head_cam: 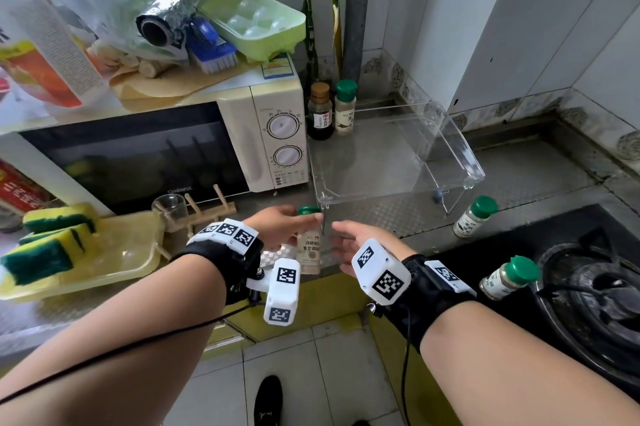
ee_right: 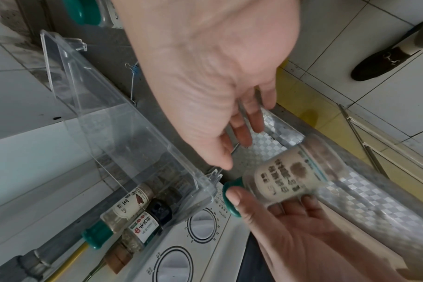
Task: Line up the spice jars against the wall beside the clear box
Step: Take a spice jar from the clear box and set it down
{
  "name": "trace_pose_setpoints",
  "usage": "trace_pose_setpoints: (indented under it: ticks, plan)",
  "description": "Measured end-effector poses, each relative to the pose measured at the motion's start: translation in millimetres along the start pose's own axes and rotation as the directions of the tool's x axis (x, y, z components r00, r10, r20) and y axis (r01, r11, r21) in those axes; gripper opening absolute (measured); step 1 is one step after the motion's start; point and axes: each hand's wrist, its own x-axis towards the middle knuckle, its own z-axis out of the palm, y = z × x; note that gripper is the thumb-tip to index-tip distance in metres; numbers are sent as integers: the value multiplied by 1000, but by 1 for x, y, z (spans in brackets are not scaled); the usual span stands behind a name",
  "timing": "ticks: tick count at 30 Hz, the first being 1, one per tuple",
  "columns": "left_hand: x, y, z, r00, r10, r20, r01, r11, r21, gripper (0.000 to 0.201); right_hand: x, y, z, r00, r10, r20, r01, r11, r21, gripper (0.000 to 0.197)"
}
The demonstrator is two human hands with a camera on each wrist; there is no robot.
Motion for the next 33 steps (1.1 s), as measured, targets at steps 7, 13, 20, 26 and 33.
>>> trace_pose_setpoints:
  ticks: [7, 13, 20, 26, 33]
  plan:
    - [-17, 24, 8, 994, 80, 67, -64, 974, -219, 34, -14, -5, -2, 980, -91, 179, 62, 984, 164, 20]
    - [-23, 59, 24, 987, 150, 60, -125, 945, -302, 37, -28, -14, -22, 962, -200, 186, 135, 940, 313, 20]
    - [-19, 103, 48, 963, 261, 71, -232, 931, -280, 40, -47, -36, -62, 933, -328, 148, 278, 919, 281, 44]
    - [-11, 130, 45, 939, 332, -84, -343, 907, -246, 32, -50, -66, -59, 896, -437, 78, 419, 891, 176, 23]
    - [10, 165, 19, 894, 424, -146, -435, 899, -57, 35, -36, -104, -51, 815, -577, -54, 580, 810, 83, 17]
